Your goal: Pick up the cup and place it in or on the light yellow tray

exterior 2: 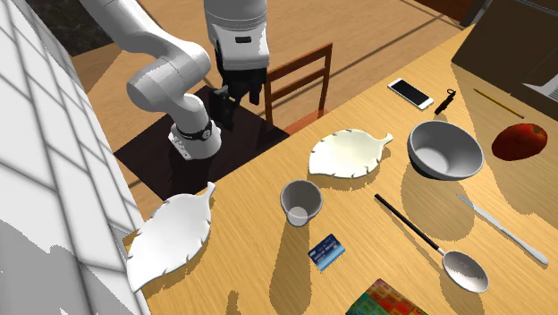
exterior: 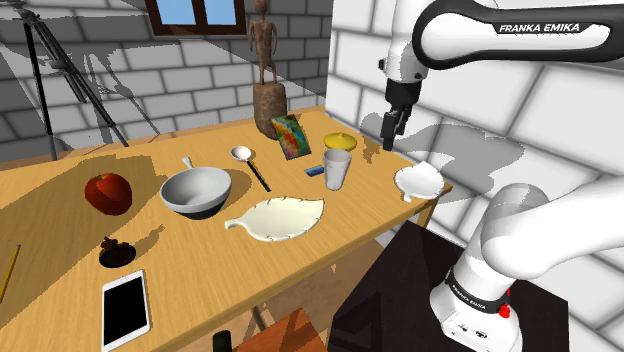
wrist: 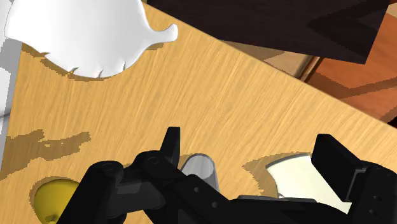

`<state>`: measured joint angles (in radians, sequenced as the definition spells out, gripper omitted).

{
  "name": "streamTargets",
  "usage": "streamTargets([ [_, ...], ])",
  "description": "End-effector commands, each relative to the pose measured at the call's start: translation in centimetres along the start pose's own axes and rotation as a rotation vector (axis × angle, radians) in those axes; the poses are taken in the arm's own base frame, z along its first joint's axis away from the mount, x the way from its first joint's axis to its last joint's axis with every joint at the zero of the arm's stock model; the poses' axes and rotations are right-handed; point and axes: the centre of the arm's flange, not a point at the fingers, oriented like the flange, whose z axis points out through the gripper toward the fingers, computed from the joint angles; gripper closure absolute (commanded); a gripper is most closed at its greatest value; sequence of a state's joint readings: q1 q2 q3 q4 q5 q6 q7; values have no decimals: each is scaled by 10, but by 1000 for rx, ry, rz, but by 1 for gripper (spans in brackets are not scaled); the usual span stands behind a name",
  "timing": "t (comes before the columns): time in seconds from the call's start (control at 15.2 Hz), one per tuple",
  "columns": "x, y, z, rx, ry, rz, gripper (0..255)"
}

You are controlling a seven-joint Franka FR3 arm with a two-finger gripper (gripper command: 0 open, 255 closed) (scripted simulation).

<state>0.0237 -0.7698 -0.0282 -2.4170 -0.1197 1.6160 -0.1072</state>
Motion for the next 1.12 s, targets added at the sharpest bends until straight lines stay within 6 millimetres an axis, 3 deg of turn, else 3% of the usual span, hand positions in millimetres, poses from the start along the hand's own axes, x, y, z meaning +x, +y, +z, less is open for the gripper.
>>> streamTargets([
  [0.0,0,0,0,0,0,0,0],
  [1.06,177,-12,112,-42,13,-100,0],
])
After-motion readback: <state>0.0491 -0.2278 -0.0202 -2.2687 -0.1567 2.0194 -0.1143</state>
